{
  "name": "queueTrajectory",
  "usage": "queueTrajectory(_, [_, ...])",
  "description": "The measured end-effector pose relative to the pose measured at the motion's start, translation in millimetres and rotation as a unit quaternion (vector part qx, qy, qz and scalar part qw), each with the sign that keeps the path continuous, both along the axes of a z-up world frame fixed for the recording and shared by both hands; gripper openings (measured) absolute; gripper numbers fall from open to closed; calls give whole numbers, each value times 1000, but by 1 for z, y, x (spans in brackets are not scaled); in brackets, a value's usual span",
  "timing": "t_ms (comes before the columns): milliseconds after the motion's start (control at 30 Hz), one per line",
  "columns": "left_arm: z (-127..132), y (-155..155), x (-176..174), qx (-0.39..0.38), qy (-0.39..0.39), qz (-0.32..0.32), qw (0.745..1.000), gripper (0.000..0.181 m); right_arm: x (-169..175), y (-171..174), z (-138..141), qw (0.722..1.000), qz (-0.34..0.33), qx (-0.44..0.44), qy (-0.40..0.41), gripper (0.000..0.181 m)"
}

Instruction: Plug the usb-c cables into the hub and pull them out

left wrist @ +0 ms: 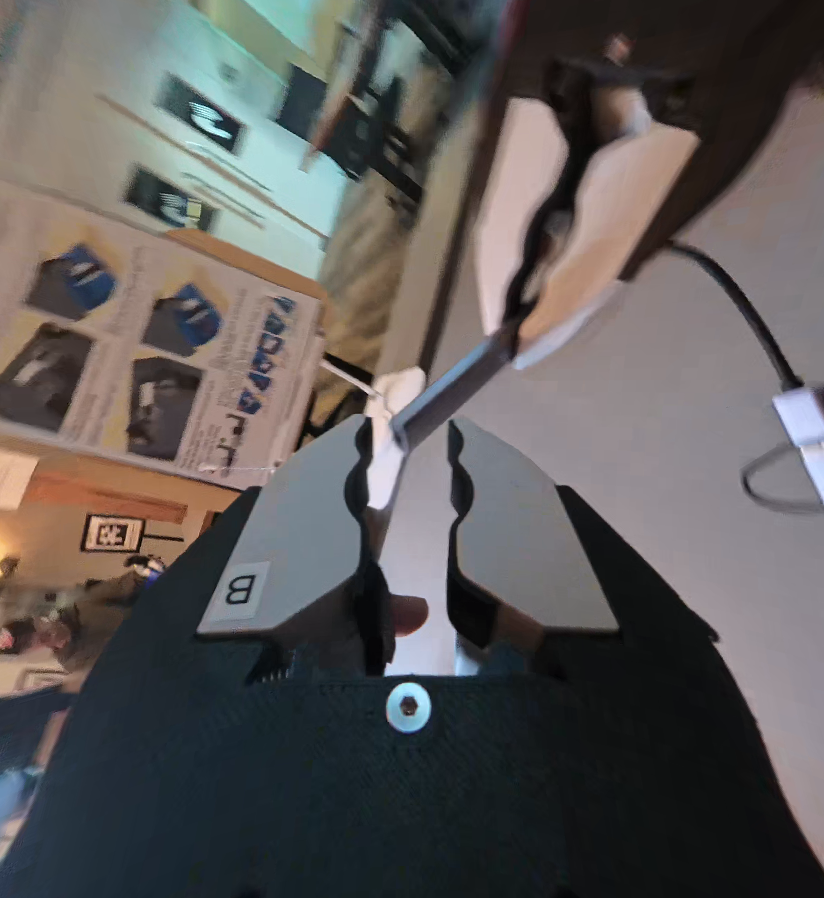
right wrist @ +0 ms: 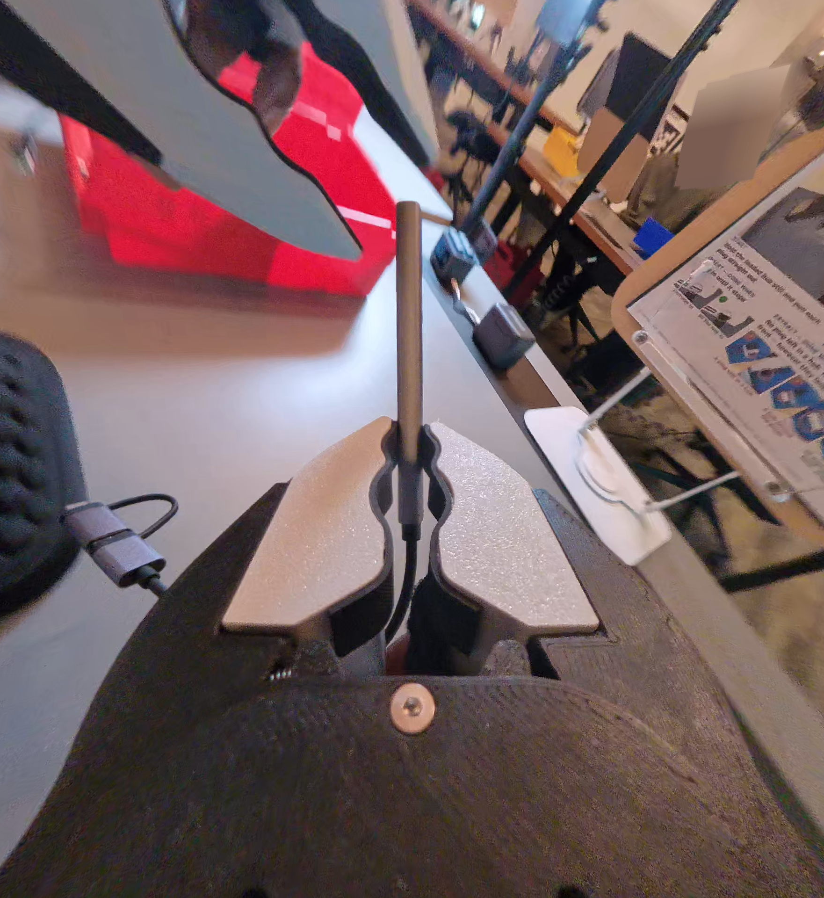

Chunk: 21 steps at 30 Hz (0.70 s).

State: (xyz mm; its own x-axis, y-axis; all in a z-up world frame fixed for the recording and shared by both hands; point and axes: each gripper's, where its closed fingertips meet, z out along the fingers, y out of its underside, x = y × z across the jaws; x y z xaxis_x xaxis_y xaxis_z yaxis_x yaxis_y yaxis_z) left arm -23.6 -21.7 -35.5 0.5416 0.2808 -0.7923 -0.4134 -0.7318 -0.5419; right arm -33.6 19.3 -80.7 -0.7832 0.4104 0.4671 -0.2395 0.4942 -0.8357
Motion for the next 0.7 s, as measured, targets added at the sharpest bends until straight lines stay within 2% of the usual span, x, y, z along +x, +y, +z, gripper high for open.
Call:
queueTrajectory(67, [25,-8,5,164,-8,-5,986,40,4,0,11,993,36,-96,-55,9])
queueTrajectory(100, [34,-10,9,264,-41,-26,963,45,10,-2,17,981,73,-152,-97,9])
queueTrajectory(133, [39,-10,15,363,-90,-61,925,49,17,-4,23,962,112,-206,-141,9])
queueTrajectory(167, [41,-10,20,449,-147,-101,875,50,23,-5,29,939,145,-253,-181,9])
queueTrajectory(233, [35,-7,21,567,-245,-162,770,48,32,-8,36,891,193,-325,-253,8])
queueTrajectory(267, [29,-6,18,603,-281,-174,726,45,36,-10,39,867,211,-352,-281,8])
queueTrajectory(300, [23,-2,15,619,-310,-182,698,42,39,-11,41,848,222,-374,-302,8])
queueTrajectory(333, [16,4,14,620,-335,-187,685,41,41,-11,42,834,228,-389,-318,8])
queueTrajectory(400, [11,20,19,608,-366,-211,673,38,45,-14,42,821,235,-400,-333,9])
queueTrajectory(467, [12,33,24,597,-377,-228,671,37,48,-18,38,823,237,-395,-334,9])
queueTrajectory(533, [15,41,30,579,-381,-250,676,26,50,-21,35,824,237,-390,-335,9])
queueTrajectory(567, [16,44,34,568,-384,-262,679,14,52,-21,35,822,243,-391,-336,8])
queueTrajectory(633, [14,44,35,547,-379,-263,698,10,54,-22,33,823,246,-384,-340,9])
queueTrajectory(700, [7,44,37,500,-381,-249,737,9,52,-20,24,847,231,-350,-326,12])
